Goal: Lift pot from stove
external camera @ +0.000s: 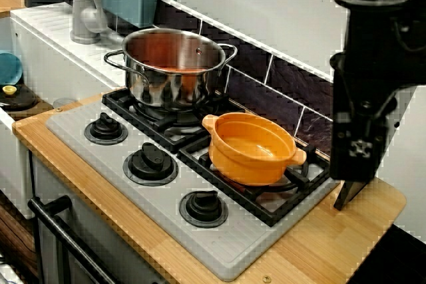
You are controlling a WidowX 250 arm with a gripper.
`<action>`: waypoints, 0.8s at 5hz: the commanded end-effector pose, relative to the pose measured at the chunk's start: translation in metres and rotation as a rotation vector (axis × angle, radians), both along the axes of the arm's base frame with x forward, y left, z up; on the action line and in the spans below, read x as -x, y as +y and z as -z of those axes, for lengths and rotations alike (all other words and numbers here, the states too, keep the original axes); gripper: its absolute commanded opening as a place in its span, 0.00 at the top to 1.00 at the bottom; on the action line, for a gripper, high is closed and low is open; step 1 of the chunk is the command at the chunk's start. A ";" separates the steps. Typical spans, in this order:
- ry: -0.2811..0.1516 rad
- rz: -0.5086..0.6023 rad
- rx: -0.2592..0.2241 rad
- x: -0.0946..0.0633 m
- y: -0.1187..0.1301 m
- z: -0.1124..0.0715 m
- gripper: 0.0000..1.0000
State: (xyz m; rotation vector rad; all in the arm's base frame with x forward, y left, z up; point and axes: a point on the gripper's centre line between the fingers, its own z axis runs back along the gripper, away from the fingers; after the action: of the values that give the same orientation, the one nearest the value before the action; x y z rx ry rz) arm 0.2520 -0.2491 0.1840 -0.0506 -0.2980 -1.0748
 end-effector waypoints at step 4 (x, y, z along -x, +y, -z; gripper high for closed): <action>-0.172 0.266 0.018 -0.021 0.060 0.001 0.00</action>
State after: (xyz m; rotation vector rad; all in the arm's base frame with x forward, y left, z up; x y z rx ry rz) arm 0.2684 -0.1839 0.1687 -0.0218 -0.4224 -1.3316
